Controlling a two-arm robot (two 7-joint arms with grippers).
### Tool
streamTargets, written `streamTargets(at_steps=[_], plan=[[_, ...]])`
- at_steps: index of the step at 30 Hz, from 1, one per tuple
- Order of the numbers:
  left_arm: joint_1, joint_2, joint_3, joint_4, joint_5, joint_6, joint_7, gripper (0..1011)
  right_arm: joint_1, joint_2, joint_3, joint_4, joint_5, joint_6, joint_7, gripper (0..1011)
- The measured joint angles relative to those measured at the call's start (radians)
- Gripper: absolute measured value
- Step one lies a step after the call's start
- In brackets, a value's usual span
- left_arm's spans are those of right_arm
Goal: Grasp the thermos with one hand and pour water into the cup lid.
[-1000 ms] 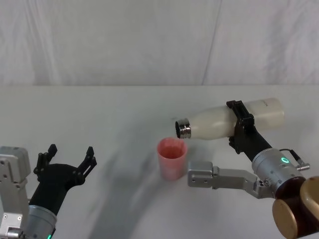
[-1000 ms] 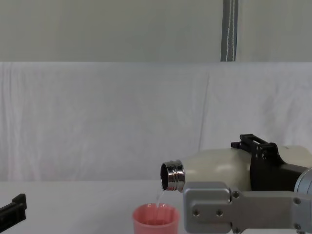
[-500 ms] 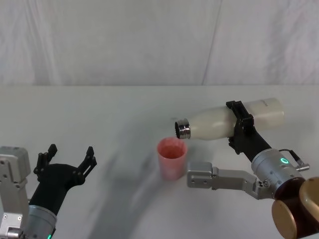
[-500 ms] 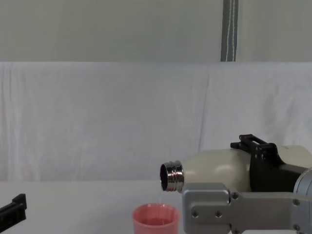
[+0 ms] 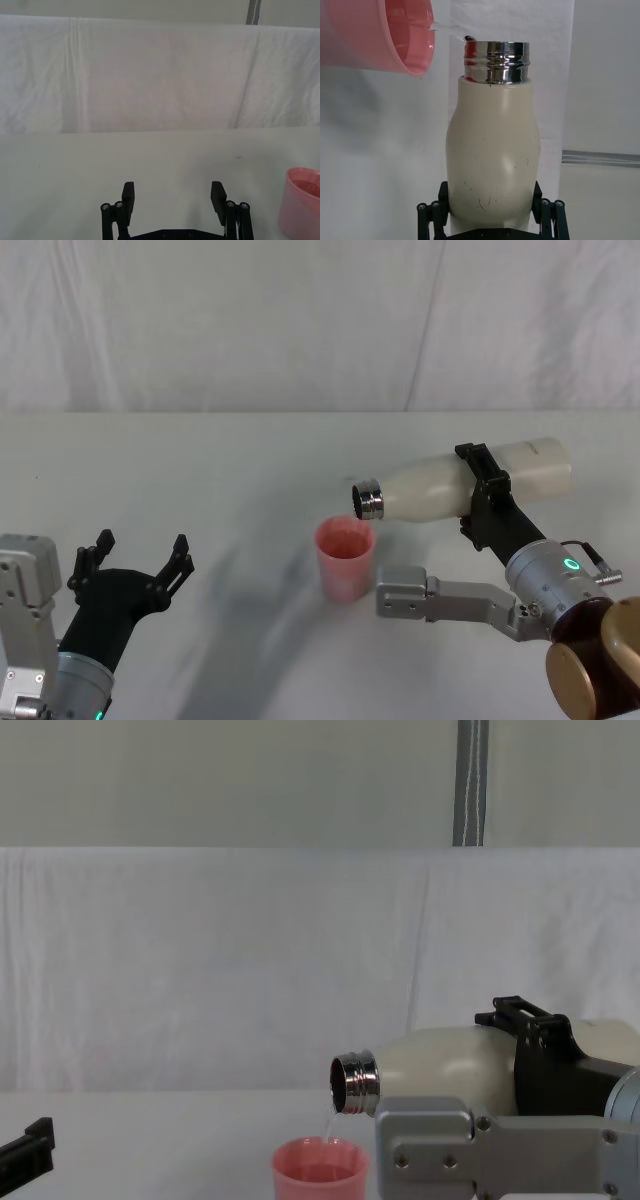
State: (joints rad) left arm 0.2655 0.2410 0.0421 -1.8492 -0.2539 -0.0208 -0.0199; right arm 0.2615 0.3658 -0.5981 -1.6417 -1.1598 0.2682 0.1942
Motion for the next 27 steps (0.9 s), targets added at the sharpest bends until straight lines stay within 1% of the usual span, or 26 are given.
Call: streamTargets(at_steps=[9, 11, 15, 16, 18, 20, 21, 22, 23, 24, 25, 26, 27], plan=[[0.000, 0.000, 0.000, 0.000, 0.000, 0.000, 0.000, 1001, -0.002, -0.002, 0.003, 0.000, 0.003, -0.001, 0.000, 956], [0.000, 0.000, 0.000, 0.000, 0.000, 0.000, 0.000, 1001, -0.005, -0.005, 0.009, 0.000, 0.015, -0.003, -0.002, 956], [0.000, 0.000, 0.000, 0.000, 0.000, 0.000, 0.000, 1001, -0.021, -0.021, 0.039, 0.001, 0.077, -0.021, -0.018, 956], [0.000, 0.000, 0.000, 0.000, 0.000, 0.000, 0.000, 1001, -0.030, -0.030, 0.055, 0.002, 0.113, -0.032, -0.028, 956], [0.000, 0.000, 0.000, 0.000, 0.000, 0.000, 0.000, 1001, -0.040, -0.040, 0.074, 0.005, 0.152, -0.044, -0.038, 956], [0.000, 0.000, 0.000, 0.000, 0.000, 0.000, 0.000, 1001, -0.061, -0.064, 0.116, 0.011, 0.239, -0.074, -0.055, 956], [0.000, 0.000, 0.000, 0.000, 0.000, 0.000, 0.000, 1001, -0.061, -0.064, 0.116, 0.011, 0.239, -0.074, -0.055, 956], [0.000, 0.000, 0.000, 0.000, 0.000, 0.000, 0.000, 1001, -0.066, -0.071, 0.128, 0.012, 0.265, -0.083, -0.058, 956], [0.000, 0.000, 0.000, 0.000, 0.000, 0.000, 0.000, 1001, -0.078, -0.086, 0.154, 0.015, 0.324, -0.102, -0.064, 956], [0.000, 0.000, 0.000, 0.000, 0.000, 0.000, 0.000, 1001, -0.084, -0.092, 0.166, 0.016, 0.346, -0.110, -0.066, 956], [0.000, 0.000, 0.000, 0.000, 0.000, 0.000, 0.000, 1001, -0.096, -0.107, 0.192, 0.018, 0.407, -0.131, -0.070, 956], [0.000, 0.000, 0.000, 0.000, 0.000, 0.000, 0.000, 1001, -0.102, -0.116, 0.207, 0.019, 0.440, -0.142, -0.071, 956], [0.000, 0.000, 0.000, 0.000, 0.000, 0.000, 0.000, 1001, -0.113, -0.130, 0.234, 0.021, 0.501, -0.162, -0.071, 956]])
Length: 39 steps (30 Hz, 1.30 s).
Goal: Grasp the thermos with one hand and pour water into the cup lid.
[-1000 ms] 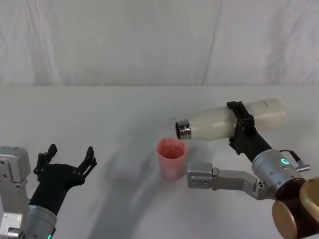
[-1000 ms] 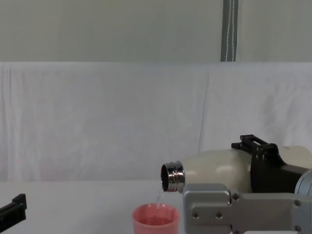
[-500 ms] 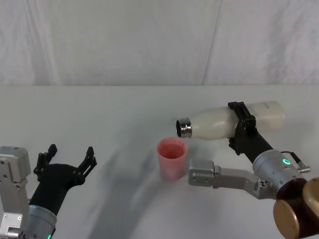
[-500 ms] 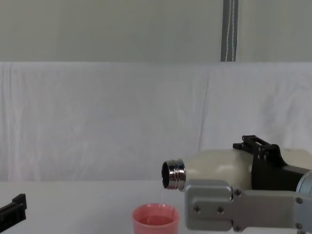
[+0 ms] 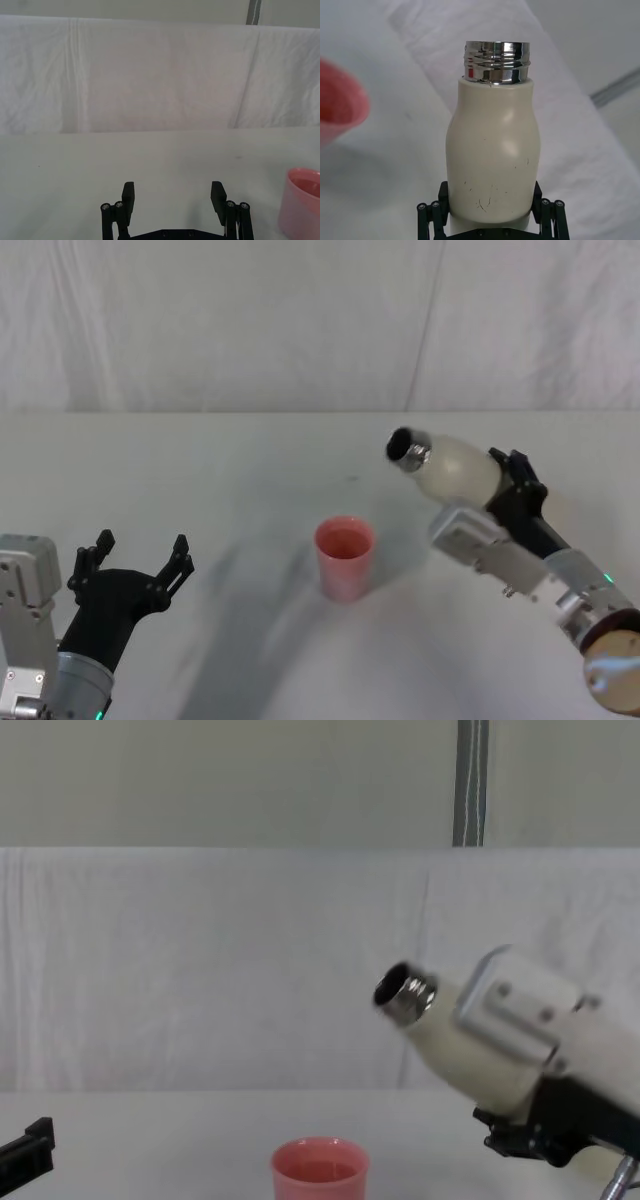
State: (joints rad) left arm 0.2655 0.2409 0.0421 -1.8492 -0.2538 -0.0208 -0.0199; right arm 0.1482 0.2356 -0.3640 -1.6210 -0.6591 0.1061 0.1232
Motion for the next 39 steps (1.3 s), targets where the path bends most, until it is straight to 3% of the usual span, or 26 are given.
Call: streamTargets(at_steps=[1, 2, 6, 12, 25, 39], plan=[[0.000, 0.000, 0.000, 0.000, 0.000, 0.000, 0.000, 1001, 0.000, 0.000, 0.000, 0.000, 0.000, 0.000, 0.000, 956], [0.000, 0.000, 0.000, 0.000, 0.000, 0.000, 0.000, 1001, -0.010, -0.013, 0.024, 0.002, 0.052, -0.016, 0.000, 956], [0.000, 0.000, 0.000, 0.000, 0.000, 0.000, 0.000, 1001, -0.030, -0.034, 0.070, -0.001, 0.154, -0.044, 0.002, 956], [0.000, 0.000, 0.000, 0.000, 0.000, 0.000, 0.000, 1001, -0.043, -0.047, 0.105, -0.010, 0.240, -0.065, 0.009, 956], [0.000, 0.000, 0.000, 0.000, 0.000, 0.000, 0.000, 1001, -0.079, -0.093, 0.216, -0.010, 0.511, -0.154, 0.026, 956], [0.000, 0.000, 0.000, 0.000, 0.000, 0.000, 0.000, 1001, -0.096, -0.109, 0.261, 0.008, 0.658, -0.168, 0.038, 956]])
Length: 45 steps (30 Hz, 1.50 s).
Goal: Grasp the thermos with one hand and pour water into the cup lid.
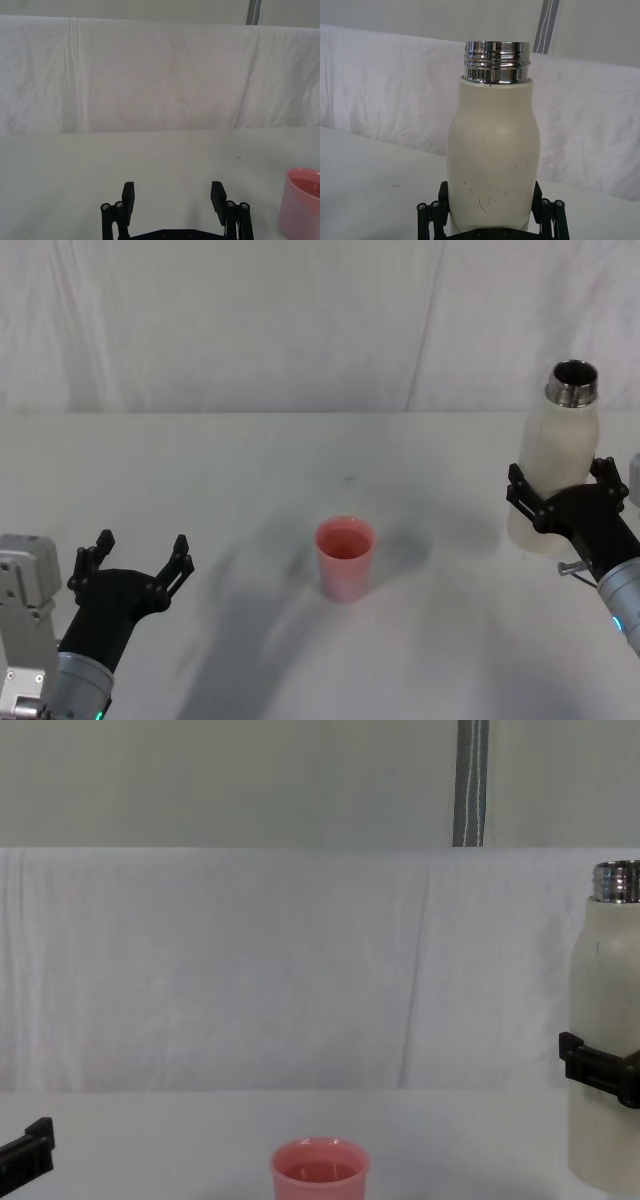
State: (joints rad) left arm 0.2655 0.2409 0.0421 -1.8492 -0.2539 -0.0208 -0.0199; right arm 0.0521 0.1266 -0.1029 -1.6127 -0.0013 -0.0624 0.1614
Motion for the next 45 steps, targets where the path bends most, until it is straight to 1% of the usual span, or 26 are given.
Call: streamTargets(at_steps=[12, 21, 38, 45], plan=[[0.000, 0.000, 0.000, 0.000, 0.000, 0.000, 0.000, 1001, 0.010, 0.003, -0.009, 0.022, 0.039, 0.001, 0.006, 956], [0.000, 0.000, 0.000, 0.000, 0.000, 0.000, 0.000, 1001, 0.019, -0.008, -0.013, 0.067, 0.086, 0.003, 0.009, 956], [0.000, 0.000, 0.000, 0.000, 0.000, 0.000, 0.000, 1001, 0.037, -0.006, -0.026, 0.123, 0.100, -0.006, 0.006, 956], [0.000, 0.000, 0.000, 0.000, 0.000, 0.000, 0.000, 1001, 0.043, -0.005, -0.029, 0.147, 0.108, -0.037, 0.008, 956]])
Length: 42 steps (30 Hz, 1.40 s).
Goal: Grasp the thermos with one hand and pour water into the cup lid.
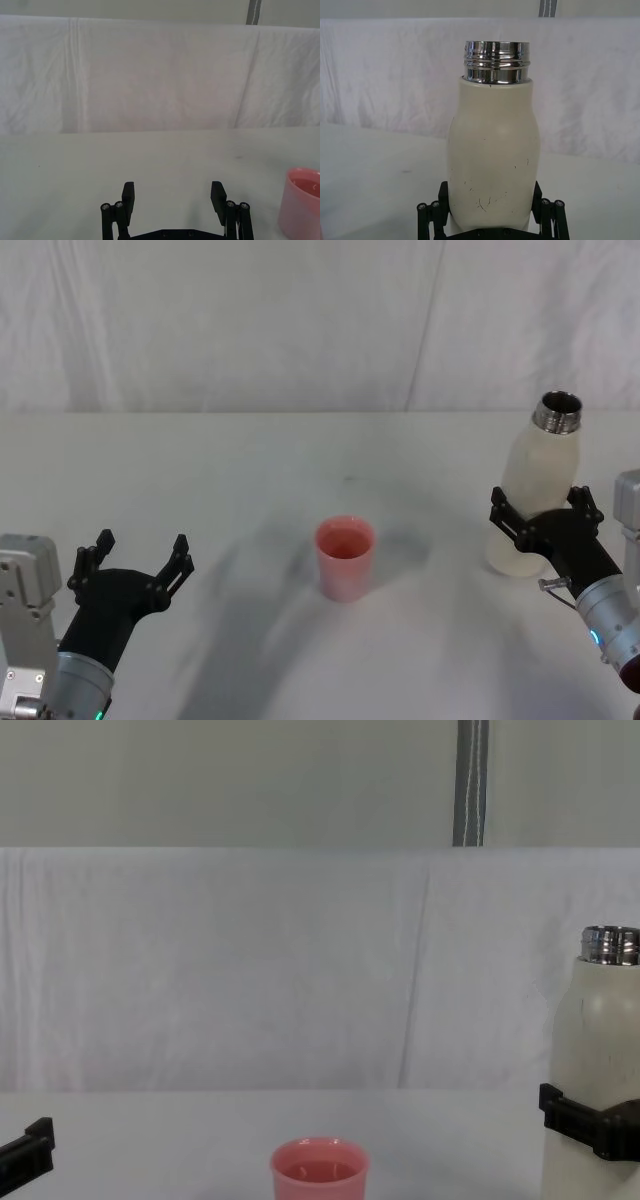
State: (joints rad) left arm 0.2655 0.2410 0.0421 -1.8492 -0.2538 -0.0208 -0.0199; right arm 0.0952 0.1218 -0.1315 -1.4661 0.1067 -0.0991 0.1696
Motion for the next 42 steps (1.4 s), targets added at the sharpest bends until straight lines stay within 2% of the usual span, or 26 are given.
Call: streamTargets(at_steps=[10, 42], plan=[[0.000, 0.000, 0.000, 0.000, 0.000, 0.000, 0.000, 1001, 0.002, -0.002, 0.000, 0.029, 0.013, -0.037, 0.006, 956], [0.000, 0.000, 0.000, 0.000, 0.000, 0.000, 0.000, 1001, 0.001, -0.003, 0.002, 0.038, 0.012, -0.044, 0.000, 956]])
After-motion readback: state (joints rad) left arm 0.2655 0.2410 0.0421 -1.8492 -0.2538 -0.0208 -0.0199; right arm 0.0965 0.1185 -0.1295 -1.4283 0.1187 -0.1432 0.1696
